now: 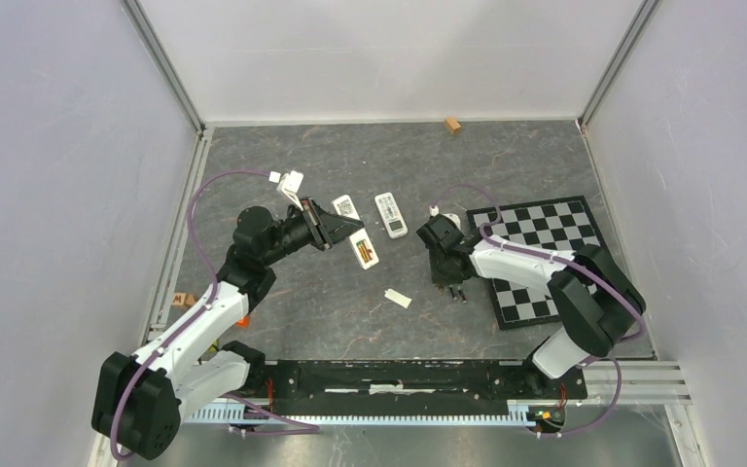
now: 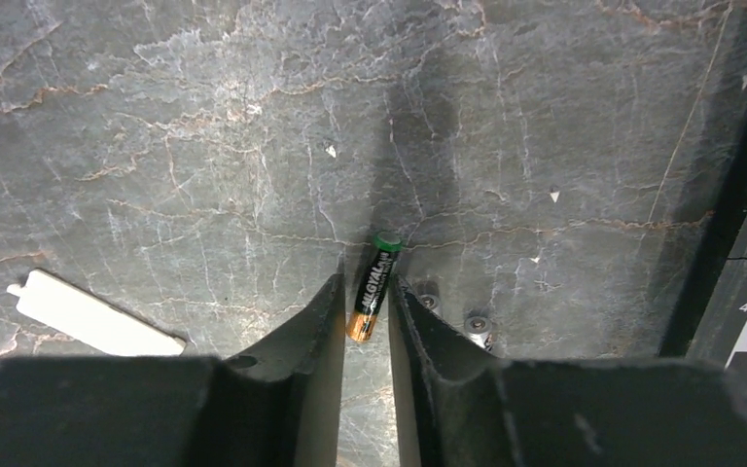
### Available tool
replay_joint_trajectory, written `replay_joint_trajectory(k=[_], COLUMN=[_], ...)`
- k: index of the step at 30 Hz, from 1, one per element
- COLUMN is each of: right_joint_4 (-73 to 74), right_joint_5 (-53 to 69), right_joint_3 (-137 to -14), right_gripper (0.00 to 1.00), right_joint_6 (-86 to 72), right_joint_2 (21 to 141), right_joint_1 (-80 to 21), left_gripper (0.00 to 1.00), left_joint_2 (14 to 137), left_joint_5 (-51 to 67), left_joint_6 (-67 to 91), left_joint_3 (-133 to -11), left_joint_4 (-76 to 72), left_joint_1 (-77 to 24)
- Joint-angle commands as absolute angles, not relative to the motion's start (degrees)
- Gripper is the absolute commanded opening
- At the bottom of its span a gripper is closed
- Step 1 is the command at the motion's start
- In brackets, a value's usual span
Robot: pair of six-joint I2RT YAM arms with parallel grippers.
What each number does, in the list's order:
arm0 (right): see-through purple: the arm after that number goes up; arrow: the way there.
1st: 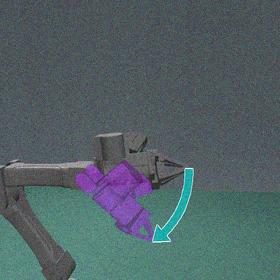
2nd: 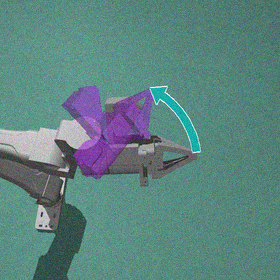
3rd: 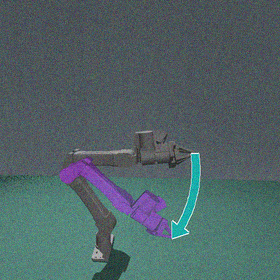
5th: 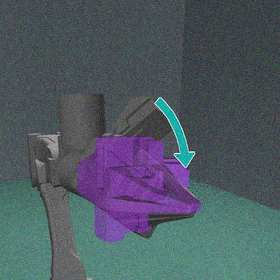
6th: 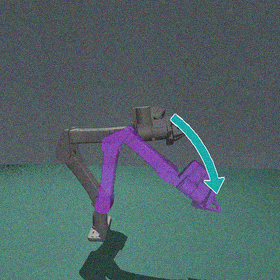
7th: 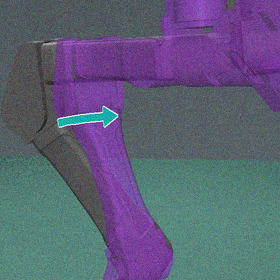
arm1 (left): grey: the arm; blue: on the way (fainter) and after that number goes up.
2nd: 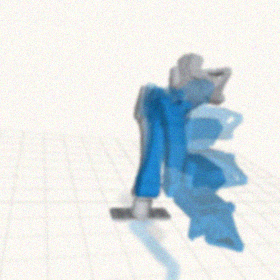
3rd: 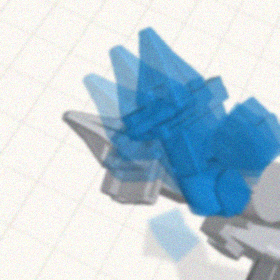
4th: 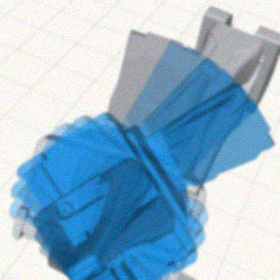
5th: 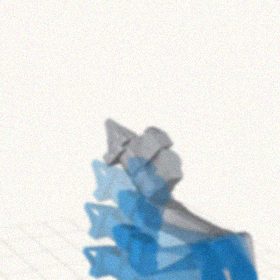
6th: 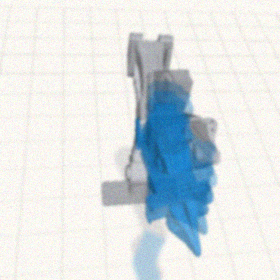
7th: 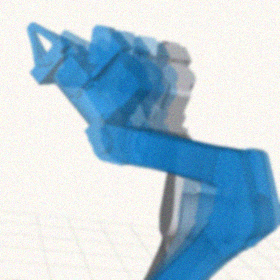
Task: Load the batteries into the remote control
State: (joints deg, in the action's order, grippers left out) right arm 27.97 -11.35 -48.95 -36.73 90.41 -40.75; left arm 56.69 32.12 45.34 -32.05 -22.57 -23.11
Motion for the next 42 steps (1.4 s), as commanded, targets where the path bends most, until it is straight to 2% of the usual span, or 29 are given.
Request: replay_joint_trajectory(k=[1, 5, 8, 16, 31, 42], right_joint_4=[29.41, 29.54, 28.83, 20.8, 12.63, 8.16], right_joint_5=[-15.52, -15.82, -15.29, -10.01, 2.67, 6.5], right_joint_3=[-49.98, -50.27, -50.23, -48.92, -49.52, -49.52], right_gripper=[0.24, 0.07, 0.0, 0.0, 0.02, 0.03], right_joint_6=[-36.21, -35.34, -34.53, -30.99, -27.95, -28.66], right_joint_2=[93.41, 94.17, 93.84, 87.18, 77.84, 80.18], right_joint_1=[-41.95, -42.76, -42.88, -42.91, -42.98, -42.98], left_gripper=[0.02, 0.02, 0.02, 0.02, 0.02, 0.02], left_joint_2=[56.06, 56.23, 56.78, 65.81, 95.85, 100.28], left_joint_5=[30.64, 29.64, 28.84, 28.12, 31.31, 32.12], left_joint_6=[43.25, 42.81, 42.87, 46.66, 57.95, 61.41], left_joint_3=[-32.66, -32.86, -32.94, -33.17, -37.63, -39.37], left_joint_4=[-23.19, -21.82, -21.05, -22.06, -42.99, -46.3], left_joint_1=[-22.79, -22.85, -22.78, -23.15, -27.35, -29.26])
